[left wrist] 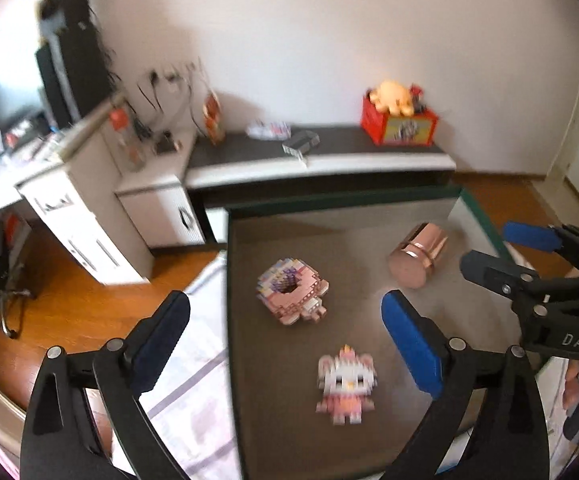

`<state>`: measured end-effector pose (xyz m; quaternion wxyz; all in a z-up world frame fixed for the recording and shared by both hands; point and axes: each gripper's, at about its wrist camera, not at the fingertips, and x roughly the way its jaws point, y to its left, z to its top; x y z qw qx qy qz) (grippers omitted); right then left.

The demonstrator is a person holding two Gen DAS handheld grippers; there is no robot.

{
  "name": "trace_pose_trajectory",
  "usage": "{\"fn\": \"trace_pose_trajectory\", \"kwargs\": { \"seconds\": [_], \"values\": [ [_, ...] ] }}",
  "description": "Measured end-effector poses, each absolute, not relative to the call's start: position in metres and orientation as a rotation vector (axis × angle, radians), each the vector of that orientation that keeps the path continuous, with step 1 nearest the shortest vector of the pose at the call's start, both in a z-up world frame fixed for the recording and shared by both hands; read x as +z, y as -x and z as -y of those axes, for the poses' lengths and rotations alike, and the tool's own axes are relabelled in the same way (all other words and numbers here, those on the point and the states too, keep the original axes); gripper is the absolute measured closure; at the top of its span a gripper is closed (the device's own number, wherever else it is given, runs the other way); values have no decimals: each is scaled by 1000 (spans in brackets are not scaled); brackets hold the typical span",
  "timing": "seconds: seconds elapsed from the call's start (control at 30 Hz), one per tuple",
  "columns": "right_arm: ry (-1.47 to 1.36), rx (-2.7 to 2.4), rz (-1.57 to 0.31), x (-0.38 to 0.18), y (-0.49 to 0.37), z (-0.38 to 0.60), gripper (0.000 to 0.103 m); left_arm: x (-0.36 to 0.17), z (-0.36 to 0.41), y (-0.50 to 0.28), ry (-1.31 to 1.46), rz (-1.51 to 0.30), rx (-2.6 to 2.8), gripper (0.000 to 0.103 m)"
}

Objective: Organize rigid objects
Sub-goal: 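Carry the donut and cup into the pink box and open both grippers, then withdraw both grippers from the box back over the bed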

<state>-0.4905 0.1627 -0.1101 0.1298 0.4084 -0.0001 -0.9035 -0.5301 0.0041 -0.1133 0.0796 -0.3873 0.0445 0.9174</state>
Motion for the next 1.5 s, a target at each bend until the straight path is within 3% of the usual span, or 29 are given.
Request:
{"fn": "trace_pose_trajectory", "kwargs": {
  "seconds": [0.07, 0.13, 0.37, 0.83, 1.07, 1.5],
  "values": [
    [-1122, -2649, -23, -97, 464, -162, 17, -97, 4, 501, 1066, -142, 2804, 1],
    [-1047, -2677, -60, -84, 439, -160, 0, -80, 9, 467, 955, -165, 2880, 0],
    [-776, -2782, -129, -50, 334, -152, 0, -47, 28, 355, 693, -174, 3010, 0],
    [-526, -2975, -208, -32, 179, -156, 0, -30, 25, 174, 366, -150, 3099, 0],
    [-487, -2974, -142, -33, 141, -160, 0, -23, 26, 127, 305, -171, 3109, 0],
    [-449, -2972, -135, -30, 109, -154, 0, -30, 30, 109, 370, -175, 3110, 0]
  ]
}}
